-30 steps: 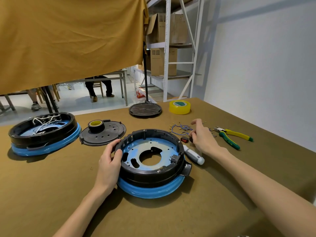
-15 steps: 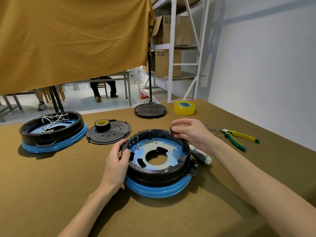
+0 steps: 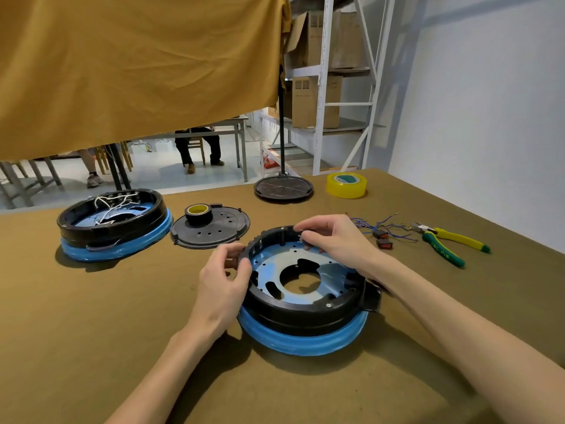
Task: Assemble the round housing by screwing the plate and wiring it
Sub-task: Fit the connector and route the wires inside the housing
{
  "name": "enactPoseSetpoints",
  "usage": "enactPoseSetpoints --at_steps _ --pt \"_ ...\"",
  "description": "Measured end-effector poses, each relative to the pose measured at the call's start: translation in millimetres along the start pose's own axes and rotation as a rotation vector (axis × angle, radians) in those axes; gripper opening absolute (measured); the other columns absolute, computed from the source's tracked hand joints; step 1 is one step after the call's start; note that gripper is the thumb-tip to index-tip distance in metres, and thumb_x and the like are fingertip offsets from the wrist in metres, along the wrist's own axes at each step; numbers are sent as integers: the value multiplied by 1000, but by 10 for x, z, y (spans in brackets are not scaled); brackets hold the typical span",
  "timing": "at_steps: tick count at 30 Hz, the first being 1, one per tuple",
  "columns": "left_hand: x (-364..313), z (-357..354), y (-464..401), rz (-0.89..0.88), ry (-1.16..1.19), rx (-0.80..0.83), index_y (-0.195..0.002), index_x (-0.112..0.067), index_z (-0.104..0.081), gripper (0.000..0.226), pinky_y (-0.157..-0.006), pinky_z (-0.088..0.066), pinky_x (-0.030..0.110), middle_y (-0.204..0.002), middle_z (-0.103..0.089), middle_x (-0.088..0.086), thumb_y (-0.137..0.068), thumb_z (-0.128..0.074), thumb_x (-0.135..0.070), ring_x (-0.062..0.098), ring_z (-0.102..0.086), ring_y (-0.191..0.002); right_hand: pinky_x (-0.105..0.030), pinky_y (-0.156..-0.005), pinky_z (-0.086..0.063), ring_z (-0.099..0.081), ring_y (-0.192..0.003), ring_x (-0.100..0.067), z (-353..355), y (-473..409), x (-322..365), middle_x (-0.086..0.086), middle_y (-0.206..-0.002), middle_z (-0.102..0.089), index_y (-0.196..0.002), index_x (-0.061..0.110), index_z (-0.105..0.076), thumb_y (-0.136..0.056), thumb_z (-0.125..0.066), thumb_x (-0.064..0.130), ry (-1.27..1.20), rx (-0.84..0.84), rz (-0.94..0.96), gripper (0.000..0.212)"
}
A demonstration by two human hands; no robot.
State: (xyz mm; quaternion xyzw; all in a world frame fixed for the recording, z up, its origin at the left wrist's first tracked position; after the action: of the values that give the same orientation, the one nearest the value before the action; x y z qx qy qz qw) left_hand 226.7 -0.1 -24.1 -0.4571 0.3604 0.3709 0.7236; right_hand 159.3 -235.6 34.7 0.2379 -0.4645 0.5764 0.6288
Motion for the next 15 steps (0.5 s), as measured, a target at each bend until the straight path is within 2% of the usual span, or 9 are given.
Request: enactPoseSetpoints --at_steps 2,4,5,7,9,10,11,13,15 --pt "-9 97 -26 -35 -4 -85 -104 -28 -66 13 -69 -62 34 -92 -70 -6 -103 -53 -27 10 -68 -82 -23 -67 -59 -75 -76 -16 10 23 14 -3 -100 -75 -121 11 -71 -99 -65 8 69 -10 71 23" --pt "-17 157 -43 -91 -84 -120 -97 -32 -65 14 -68 -60 36 -89 -68 -6 -101 -54 -25 11 -66 -80 -33 -64 -63 -74 -73 -23 58 43 41 -8 -102 -73 -121 10 -68 -97 -67 8 74 -63 112 24" --pt "-23 154 -38 -138 -144 -93 -99 -35 -65 14 -77 -57 31 -99 -65 -8 -100 -55 -25 9 -64 -91 -36 -65 -64 -73 -73 -25 79 45 57 -9 -102 -72 -121 10 -67 -96 -69 8 71 -79 126 25" --pt "-31 111 -14 -235 -232 40 -107 -35 -69 19 -104 -41 26 -127 -57 -14 -102 -50 -34 1 -50 -125 -38 -70 -64 -73 -76 -26 93 48 93 -10 -98 -72 -120 11 -67 -92 -74 9 90 -97 145 28" --pt "-72 91 18 -312 -283 173 -95 -35 -73 37 -113 -26 24 -142 -53 -21 -102 -38 -43 -6 -35 -141 -41 -78 -63 -72 -82 -25 106 56 109 -9 -98 -73 -116 11 -68 -90 -76 10 103 -120 139 28" --pt "-101 95 36 -341 -308 193 -85 -37 -71 42 -114 -27 24 -140 -56 -21 -102 -33 -45 -8 -35 -141 -41 -80 -63 -72 -85 -24 119 66 107 -8 -100 -73 -115 11 -70 -89 -77 9 99 -127 131 27" --pt "-130 106 49 -384 -343 176 -76 -38 -66 45 -113 -31 27 -134 -63 -19 -102 -30 -43 -8 -42 -136 -41 -81 -63 -72 -87 -22 135 86 105 -6 -102 -73 -114 12 -71 -89 -76 9 99 -126 125 25" --pt "-207 128 98 -517 -433 67 -68 -33 -63 46 -107 -43 37 -111 -72 -10 -102 -31 -35 3 -57 -115 -39 -80 -64 -73 -88 -17 168 143 106 -3 -104 -72 -113 17 -72 -91 -75 11 124 -109 120 24" --pt "-250 133 158 -602 -542 -49 -66 -19 -68 48 -101 -45 43 -89 -69 -4 -99 -35 -30 12 -59 -93 -36 -80 -64 -74 -87 -15 211 212 104 -1 -104 -72 -112 22 -72 -91 -74 13 138 -105 114 22"
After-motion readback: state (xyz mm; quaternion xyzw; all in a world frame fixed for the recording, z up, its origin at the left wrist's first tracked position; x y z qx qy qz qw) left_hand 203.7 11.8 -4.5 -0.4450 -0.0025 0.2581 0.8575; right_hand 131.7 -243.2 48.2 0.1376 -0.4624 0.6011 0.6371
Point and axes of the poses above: each hand's wrist, its own y-axis away from the middle knuckle, its own z-axis out of the back of the hand, x = y × z, the point moved 2 cm from there along -y, towards the middle knuckle
